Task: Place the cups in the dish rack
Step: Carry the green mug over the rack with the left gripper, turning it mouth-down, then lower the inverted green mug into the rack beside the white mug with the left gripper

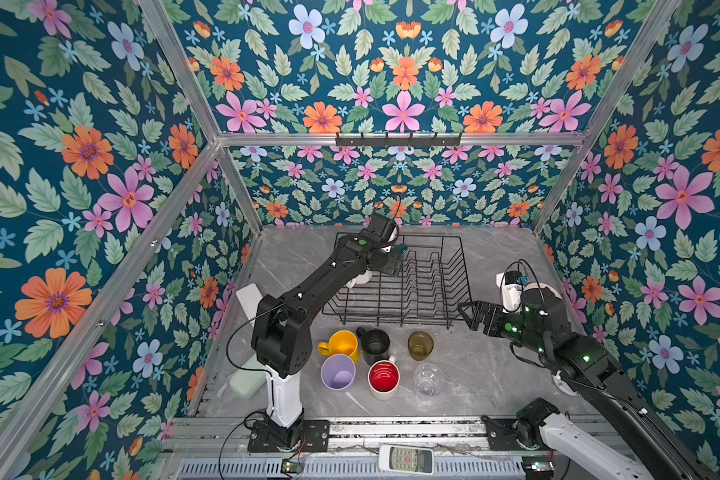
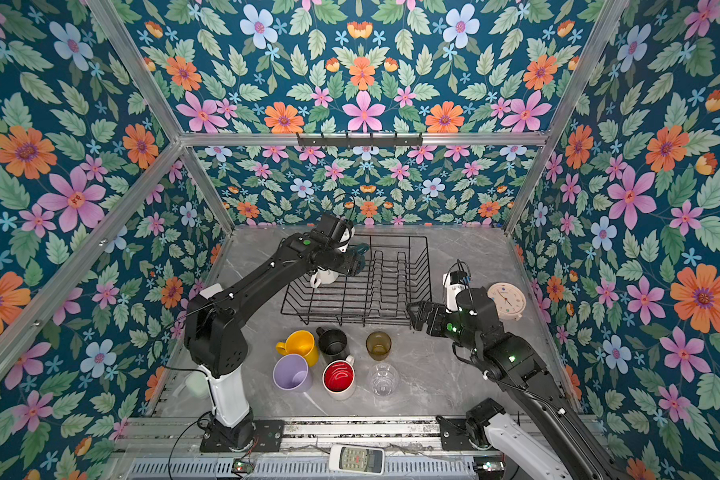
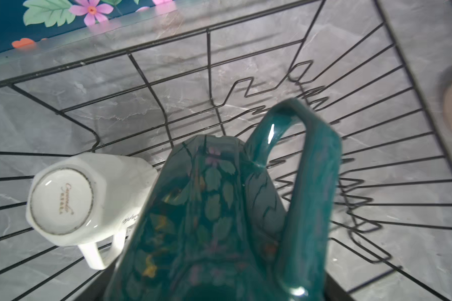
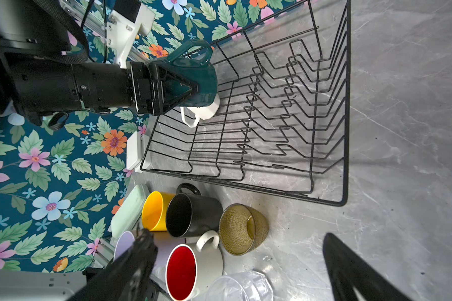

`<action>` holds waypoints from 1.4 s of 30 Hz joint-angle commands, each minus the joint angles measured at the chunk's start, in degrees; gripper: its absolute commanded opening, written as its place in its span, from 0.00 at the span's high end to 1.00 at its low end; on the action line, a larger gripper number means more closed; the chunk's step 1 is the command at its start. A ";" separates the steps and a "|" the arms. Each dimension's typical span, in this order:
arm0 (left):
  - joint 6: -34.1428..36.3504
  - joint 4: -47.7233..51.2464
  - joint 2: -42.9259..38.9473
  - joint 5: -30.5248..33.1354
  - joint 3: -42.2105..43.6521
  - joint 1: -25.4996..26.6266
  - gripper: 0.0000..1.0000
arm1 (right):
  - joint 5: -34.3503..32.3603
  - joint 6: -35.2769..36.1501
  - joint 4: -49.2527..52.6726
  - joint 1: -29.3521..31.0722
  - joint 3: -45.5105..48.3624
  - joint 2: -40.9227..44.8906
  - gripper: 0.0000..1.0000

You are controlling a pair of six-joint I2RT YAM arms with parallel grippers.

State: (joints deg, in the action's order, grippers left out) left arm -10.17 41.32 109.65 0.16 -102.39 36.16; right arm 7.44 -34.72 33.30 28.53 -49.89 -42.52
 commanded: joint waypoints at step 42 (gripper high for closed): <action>-1.34 4.74 20.34 11.71 -14.60 1.15 0.82 | 3.19 -1.55 -1.13 0.03 3.61 3.49 0.01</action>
State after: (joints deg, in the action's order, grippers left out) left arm -10.68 46.68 129.84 11.25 -116.55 37.45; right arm 10.35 -36.45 32.95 28.53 -46.22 -39.11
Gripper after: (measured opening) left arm 0.795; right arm 0.986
